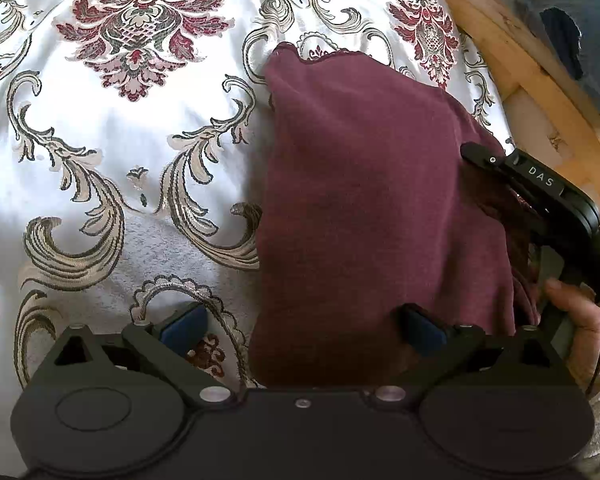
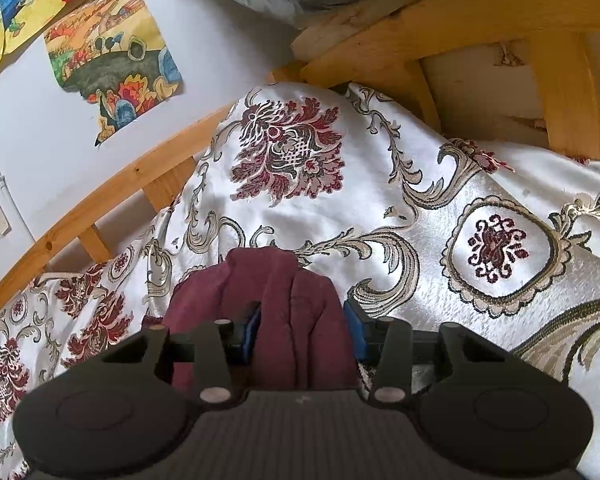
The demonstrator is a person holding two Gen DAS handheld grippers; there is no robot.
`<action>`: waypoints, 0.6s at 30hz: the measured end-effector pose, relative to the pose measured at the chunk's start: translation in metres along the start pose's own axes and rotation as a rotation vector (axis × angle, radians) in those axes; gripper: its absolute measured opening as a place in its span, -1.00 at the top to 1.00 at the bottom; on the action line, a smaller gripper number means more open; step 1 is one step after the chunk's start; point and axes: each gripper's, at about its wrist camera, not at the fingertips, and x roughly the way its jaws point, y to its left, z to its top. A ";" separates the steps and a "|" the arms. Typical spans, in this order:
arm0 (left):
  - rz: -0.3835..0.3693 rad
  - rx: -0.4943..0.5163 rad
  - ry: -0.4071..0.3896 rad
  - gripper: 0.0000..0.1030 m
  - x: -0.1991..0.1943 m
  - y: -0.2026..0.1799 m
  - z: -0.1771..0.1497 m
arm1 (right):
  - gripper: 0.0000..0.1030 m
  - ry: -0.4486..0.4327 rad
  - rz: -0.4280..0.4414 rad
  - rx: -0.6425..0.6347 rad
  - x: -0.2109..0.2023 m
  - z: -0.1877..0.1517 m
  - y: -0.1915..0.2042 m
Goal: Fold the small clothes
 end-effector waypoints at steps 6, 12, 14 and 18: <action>0.002 0.001 -0.005 -0.99 -0.001 -0.001 0.000 | 0.30 -0.012 -0.061 -0.173 -0.001 -0.005 0.024; 0.002 0.002 -0.005 -0.99 -0.001 -0.001 -0.001 | 0.35 -0.032 -0.115 -0.336 -0.003 -0.013 0.047; 0.002 0.002 -0.005 -0.99 -0.001 -0.001 0.000 | 0.35 -0.034 -0.120 -0.353 -0.004 -0.015 0.049; 0.002 0.003 -0.005 -0.99 -0.001 -0.001 -0.001 | 0.17 -0.018 -0.091 -0.275 -0.004 -0.011 0.039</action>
